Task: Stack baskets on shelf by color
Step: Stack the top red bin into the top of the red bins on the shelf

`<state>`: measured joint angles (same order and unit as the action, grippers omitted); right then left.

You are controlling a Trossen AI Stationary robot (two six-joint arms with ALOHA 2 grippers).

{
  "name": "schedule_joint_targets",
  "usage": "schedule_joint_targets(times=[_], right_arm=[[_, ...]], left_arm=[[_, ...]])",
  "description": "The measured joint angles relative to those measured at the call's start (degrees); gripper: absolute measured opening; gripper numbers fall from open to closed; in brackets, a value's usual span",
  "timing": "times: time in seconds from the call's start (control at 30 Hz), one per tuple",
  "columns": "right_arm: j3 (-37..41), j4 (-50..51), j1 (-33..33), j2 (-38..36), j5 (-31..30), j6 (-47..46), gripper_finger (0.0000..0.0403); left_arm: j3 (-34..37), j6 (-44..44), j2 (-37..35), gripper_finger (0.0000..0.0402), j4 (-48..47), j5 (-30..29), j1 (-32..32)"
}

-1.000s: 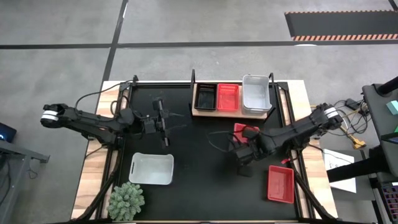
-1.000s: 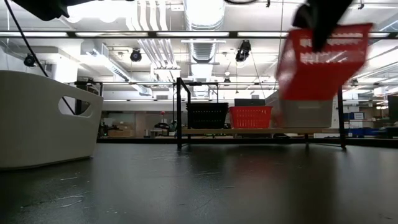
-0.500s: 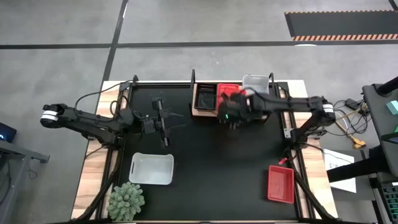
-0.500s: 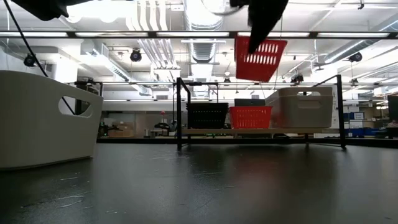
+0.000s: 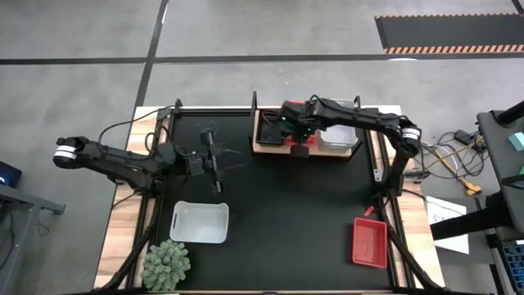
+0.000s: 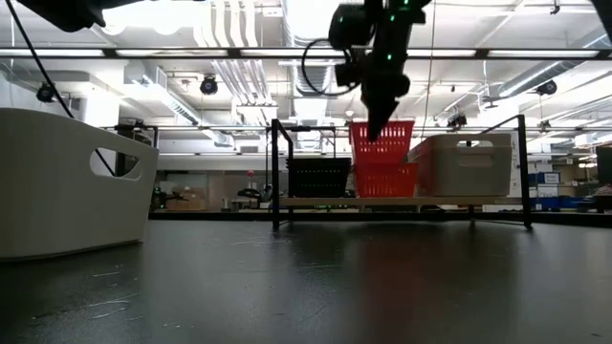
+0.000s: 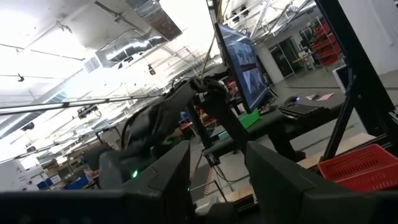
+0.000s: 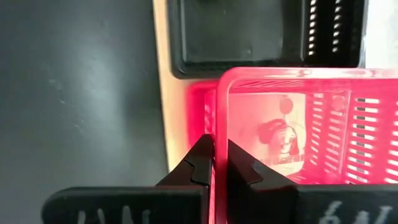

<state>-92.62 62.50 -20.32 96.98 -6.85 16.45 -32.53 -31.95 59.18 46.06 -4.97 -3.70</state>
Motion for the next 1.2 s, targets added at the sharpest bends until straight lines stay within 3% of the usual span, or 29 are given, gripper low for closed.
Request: schedule_joint_targets(times=[0.67,1.2], right_arm=[[0.04,3.53,-2.24,3.22,2.99,7.17,0.0012],[-1.48,5.18,-2.22,2.67,2.36,6.53,0.0115]], left_arm=[[-0.02,-0.03,0.02,0.0143,0.0,0.0,0.0],[-0.07,-0.03,0.02,0.0143,0.12,0.0,0.0]])
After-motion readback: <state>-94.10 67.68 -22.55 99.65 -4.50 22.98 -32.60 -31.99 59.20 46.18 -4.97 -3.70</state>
